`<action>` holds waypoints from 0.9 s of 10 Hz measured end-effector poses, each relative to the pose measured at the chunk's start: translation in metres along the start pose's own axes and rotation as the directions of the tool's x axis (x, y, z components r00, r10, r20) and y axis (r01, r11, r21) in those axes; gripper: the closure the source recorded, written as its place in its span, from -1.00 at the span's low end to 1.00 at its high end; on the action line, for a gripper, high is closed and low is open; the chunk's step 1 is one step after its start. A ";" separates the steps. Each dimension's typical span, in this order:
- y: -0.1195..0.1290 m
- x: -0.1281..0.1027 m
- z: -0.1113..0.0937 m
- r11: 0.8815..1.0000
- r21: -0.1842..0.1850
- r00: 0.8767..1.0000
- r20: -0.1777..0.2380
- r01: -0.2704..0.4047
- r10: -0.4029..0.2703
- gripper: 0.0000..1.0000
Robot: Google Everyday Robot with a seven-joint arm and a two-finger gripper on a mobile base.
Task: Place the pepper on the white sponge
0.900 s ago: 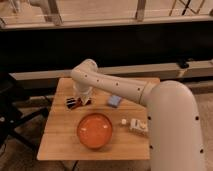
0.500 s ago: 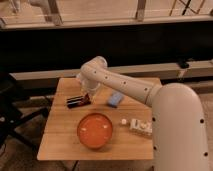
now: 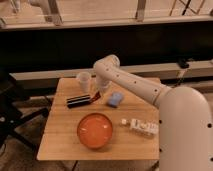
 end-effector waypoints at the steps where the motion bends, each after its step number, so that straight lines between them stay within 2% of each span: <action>1: 0.004 0.004 0.002 1.000 -0.002 1.000 0.002 -0.004 0.004 0.94; 9: 0.011 0.032 0.013 1.000 -0.030 1.000 -0.002 -0.008 0.008 0.94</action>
